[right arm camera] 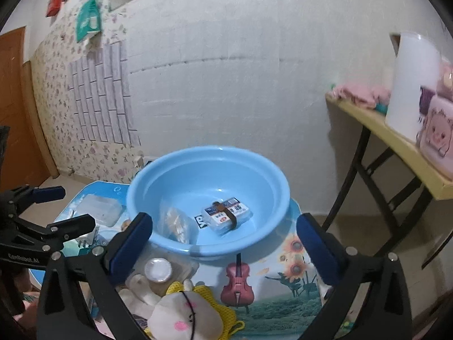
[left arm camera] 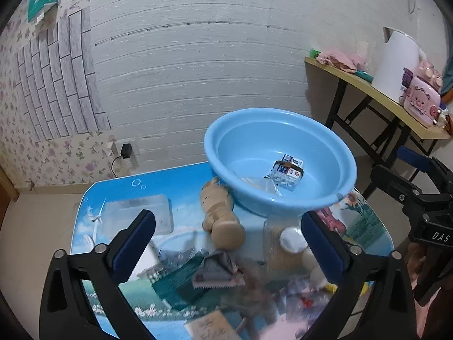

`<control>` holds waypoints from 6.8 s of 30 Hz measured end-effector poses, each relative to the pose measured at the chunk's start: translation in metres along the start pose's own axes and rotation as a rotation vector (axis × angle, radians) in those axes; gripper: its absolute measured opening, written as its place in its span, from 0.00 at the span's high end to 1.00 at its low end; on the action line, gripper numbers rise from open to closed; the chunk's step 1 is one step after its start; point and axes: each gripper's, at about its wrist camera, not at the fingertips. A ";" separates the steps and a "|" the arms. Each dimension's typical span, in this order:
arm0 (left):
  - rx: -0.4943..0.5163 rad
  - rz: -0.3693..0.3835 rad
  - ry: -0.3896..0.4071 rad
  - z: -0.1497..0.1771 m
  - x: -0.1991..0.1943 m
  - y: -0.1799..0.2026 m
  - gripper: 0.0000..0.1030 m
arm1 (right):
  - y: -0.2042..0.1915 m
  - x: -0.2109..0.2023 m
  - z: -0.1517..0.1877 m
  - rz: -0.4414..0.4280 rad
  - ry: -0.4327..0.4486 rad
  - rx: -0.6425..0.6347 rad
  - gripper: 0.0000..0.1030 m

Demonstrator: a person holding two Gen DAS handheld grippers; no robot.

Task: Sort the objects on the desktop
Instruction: 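Withdraw both grippers from the basin back over the table, then grasp the beige Face tissue pack with left gripper while right gripper grasps the white plush bunny, then carry the tissue pack into the basin and open left gripper while right gripper carries the bunny over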

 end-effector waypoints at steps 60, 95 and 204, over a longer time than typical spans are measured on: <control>-0.050 0.036 -0.263 0.135 0.028 -0.019 0.00 | -0.012 0.006 0.096 -0.089 -0.288 0.085 0.00; -0.069 -0.127 -0.267 0.139 0.015 -0.079 0.14 | -0.013 0.045 0.106 -0.033 -0.346 0.018 0.00; 0.153 0.050 -0.072 -0.046 0.100 0.040 0.21 | 0.041 0.109 0.002 -0.209 -0.181 0.137 0.26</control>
Point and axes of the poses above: each gripper's, at about its wrist camera, not at the fingertips, and x roughly the way its jaws point, y to its right, z to its underside
